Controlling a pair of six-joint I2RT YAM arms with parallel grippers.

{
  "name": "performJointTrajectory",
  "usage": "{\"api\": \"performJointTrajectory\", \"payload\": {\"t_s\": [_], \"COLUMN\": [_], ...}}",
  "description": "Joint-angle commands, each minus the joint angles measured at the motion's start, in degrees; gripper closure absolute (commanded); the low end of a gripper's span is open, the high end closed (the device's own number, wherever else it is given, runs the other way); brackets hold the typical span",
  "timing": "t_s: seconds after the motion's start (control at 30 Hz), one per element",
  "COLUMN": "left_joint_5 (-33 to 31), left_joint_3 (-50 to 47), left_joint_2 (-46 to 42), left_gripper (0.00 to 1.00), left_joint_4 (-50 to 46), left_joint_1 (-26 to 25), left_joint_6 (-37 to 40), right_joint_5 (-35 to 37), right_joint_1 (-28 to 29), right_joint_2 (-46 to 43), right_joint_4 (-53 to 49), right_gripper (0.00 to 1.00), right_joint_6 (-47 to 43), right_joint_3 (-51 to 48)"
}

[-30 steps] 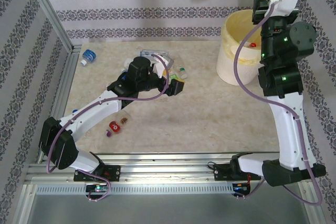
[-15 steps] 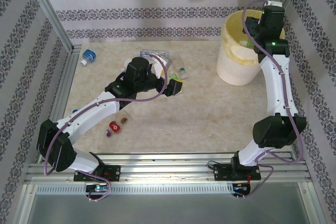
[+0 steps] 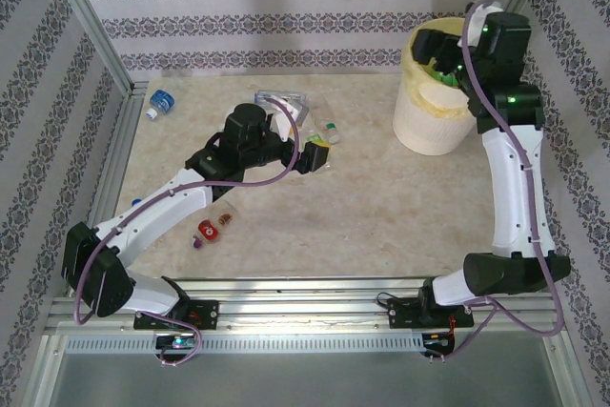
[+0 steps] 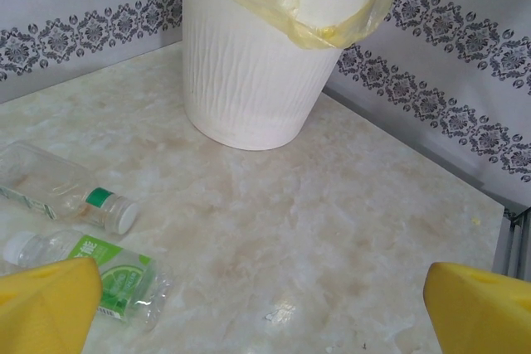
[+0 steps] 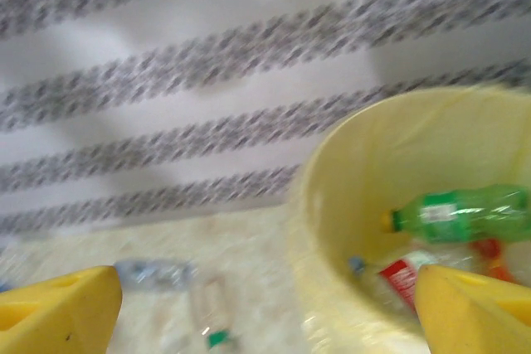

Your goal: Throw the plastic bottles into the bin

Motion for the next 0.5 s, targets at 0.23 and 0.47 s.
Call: {"api": "performJointTrajectory", "payload": {"t_s": [0.23, 0.47], "left_joint_5": [-1.3, -3.51], "left_joint_3": [-2.0, -3.44], "left_joint_2": [-3.99, -7.16], "left_gripper": [0.0, 0.0], "left_joint_4": [0.23, -1.79], "left_joint_1": [0.37, 0.46], "left_joint_6": [0.48, 0.97], "right_joint_5": [-9.57, -9.89], "right_joint_1": [11.32, 16.13], "right_joint_2": [3.2, 7.66], "right_joint_4": [-5.96, -6.95], "right_gripper": [0.09, 0.08], "right_joint_6": [3.44, 5.09], "right_joint_3": [-2.43, -4.57]}}
